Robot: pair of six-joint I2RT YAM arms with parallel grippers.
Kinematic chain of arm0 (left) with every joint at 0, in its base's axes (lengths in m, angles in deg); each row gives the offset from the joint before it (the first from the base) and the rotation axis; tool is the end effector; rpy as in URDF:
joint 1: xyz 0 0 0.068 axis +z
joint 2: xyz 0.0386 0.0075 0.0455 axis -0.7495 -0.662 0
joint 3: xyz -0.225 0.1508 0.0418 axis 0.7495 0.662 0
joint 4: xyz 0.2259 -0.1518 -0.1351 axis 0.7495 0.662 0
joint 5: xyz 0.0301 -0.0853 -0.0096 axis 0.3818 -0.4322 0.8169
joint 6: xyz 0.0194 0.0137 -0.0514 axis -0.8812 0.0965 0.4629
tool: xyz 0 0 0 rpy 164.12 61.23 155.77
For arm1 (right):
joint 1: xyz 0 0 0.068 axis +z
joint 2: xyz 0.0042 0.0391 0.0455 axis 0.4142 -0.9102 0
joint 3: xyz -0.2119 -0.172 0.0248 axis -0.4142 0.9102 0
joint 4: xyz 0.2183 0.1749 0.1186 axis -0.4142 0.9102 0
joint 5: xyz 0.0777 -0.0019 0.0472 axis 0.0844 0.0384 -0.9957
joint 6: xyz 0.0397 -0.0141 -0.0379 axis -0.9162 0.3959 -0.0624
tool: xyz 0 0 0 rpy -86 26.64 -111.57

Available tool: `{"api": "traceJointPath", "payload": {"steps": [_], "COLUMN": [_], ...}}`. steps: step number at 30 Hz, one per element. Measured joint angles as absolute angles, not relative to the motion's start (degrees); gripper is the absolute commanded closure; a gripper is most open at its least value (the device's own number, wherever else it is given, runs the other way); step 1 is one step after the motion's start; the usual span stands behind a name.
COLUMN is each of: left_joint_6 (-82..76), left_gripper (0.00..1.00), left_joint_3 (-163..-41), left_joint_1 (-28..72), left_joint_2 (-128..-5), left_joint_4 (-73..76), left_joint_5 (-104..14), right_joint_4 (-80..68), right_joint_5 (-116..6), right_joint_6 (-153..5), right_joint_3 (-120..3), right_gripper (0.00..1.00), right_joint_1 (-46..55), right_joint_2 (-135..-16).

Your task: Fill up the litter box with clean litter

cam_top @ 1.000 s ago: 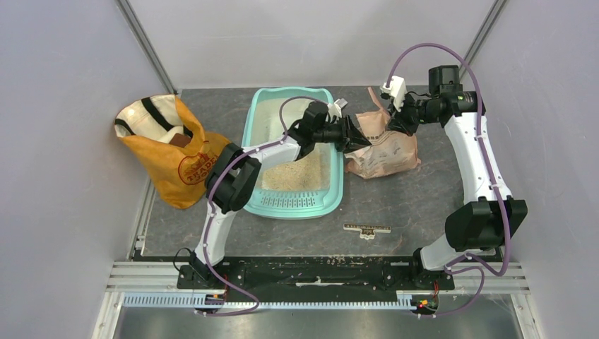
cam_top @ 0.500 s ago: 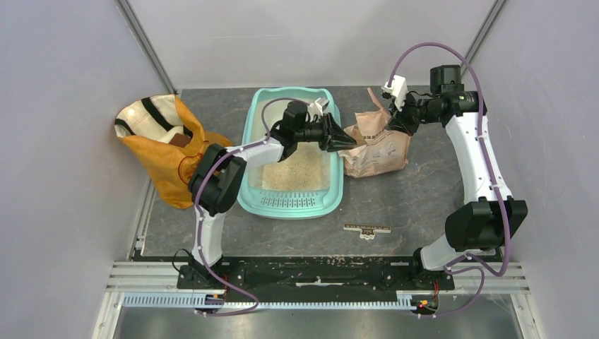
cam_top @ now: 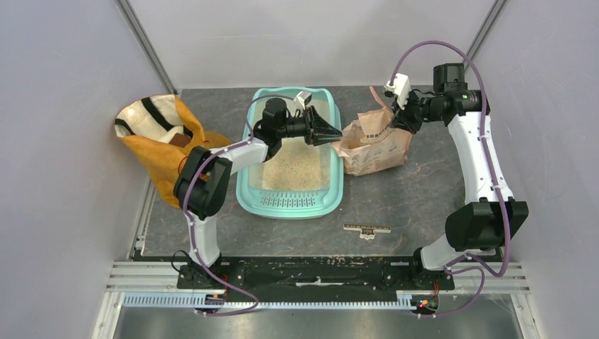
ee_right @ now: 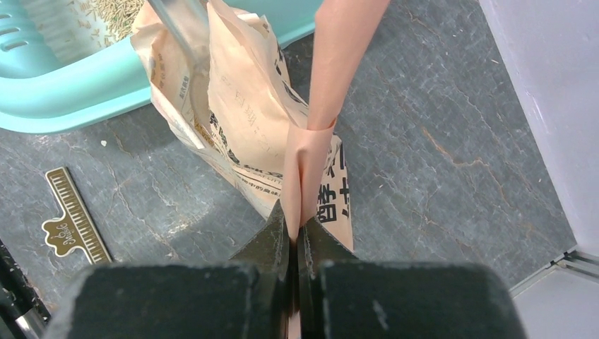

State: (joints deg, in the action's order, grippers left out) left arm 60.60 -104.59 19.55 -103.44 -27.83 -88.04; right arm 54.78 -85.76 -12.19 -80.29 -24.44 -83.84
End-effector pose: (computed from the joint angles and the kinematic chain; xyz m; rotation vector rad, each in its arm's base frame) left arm 0.4097 -0.2625 0.2181 0.0150 2.1394 -1.9698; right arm 0.3575 0.0245 0.3963 -1.2755 1.8824 0.3417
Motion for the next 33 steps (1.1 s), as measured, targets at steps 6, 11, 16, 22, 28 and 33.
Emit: {"api": "traceJointPath", "payload": {"steps": [6, 11, 16, 22, 28, 33], "left_joint_6": [63.4, 65.19, 66.13, 66.65, 66.63, 66.61], "left_gripper": [0.98, 0.98, 0.98, 0.98, 0.98, 0.98], "left_joint_3": [-100.59, -97.31, -94.8, -92.44, -88.72, -85.03], "left_joint_1": [22.09, 22.83, 24.36, 26.74, 28.91, 31.42], "left_joint_2": [-102.48, -100.27, -97.34, -94.61, -90.81, -86.63], "left_joint_4": [-30.56, -32.22, -33.8, -34.32, -33.97, -32.96], "left_joint_5": [-90.47, -91.19, -91.69, -92.78, -92.87, -93.24], "right_joint_4": [54.74, 54.78, 54.87, 55.2, 55.2, 55.22], "right_joint_5": [-85.06, -85.04, -84.69, -83.97, -83.83, -83.81], "right_joint_6": [-12.17, -12.09, -11.67, -11.1, -10.66, -10.51], "right_joint_3": [-80.58, -80.69, -80.69, -80.69, -80.69, -80.69], "right_gripper": [1.0, 1.0, 1.0, 1.0, 1.0, 1.0], "right_joint_1": [-24.44, -24.35, -24.37, -24.37, -24.37, -24.37], "right_joint_2": [-83.84, -83.84, -83.84, -83.84, -83.84, -83.84]}}
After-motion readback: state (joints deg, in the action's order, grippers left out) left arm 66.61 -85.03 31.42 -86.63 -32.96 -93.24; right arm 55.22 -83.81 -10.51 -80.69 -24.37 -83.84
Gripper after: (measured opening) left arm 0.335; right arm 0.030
